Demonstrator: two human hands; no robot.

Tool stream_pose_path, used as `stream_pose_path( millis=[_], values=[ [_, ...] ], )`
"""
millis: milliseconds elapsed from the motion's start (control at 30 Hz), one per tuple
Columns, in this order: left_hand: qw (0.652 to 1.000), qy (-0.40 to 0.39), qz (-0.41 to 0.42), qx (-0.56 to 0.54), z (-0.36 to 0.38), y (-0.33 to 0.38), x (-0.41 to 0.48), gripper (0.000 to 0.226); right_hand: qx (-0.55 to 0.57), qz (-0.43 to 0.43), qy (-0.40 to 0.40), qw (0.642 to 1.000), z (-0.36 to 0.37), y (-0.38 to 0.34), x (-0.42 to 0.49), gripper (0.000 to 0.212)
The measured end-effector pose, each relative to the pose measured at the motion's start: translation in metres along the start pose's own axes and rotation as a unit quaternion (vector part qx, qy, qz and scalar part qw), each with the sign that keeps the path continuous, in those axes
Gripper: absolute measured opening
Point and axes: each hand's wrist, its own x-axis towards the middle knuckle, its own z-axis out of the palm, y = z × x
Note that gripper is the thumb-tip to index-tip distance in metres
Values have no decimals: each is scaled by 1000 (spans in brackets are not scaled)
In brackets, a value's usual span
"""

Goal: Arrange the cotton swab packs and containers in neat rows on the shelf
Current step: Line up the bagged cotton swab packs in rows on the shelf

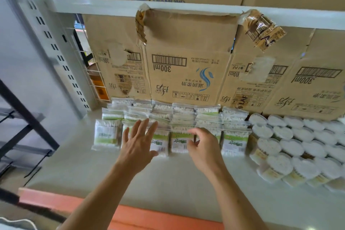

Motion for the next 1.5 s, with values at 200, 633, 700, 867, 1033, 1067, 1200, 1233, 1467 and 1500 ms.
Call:
stream_pose_path(
  millis=[200, 633, 700, 867, 1033, 1067, 1200, 1233, 1467, 1500],
  values=[
    [999, -25, 38, 30, 0, -11, 15, 89, -69, -8, -7, 998, 4, -22, 21, 45],
    [995, 19, 98, -5, 1, -24, 25, 84, -202, -7, -48, 978, 27, -25, 30, 58],
    [994, 32, 105, -3, 3, -25, 25, 88, -194, -20, -31, 980, 31, -21, 24, 49],
    [991, 55, 117, 25, 9, -28, 27, 93, -178, -38, 12, 983, 36, -13, 11, 39],
    [988, 90, 120, 26, 12, -30, 27, 90, -163, -51, 32, 985, 40, -4, 4, 37],
    [988, 91, 119, 27, 12, -30, 27, 90, -163, -52, 31, 985, 41, -3, 3, 38],
    [991, 74, 110, 29, 10, -28, 27, 88, -163, -49, 13, 985, 39, 1, 5, 46],
    [991, 69, 108, 27, 9, -27, 27, 87, -160, -46, 8, 986, 38, 1, 7, 47],
    [994, 43, 96, 30, 3, -22, 26, 83, -166, -7, -50, 985, 28, -6, 16, 56],
    [994, 39, 97, 29, 1, -22, 26, 83, -165, -3, -55, 985, 26, -9, 18, 58]
  ],
)
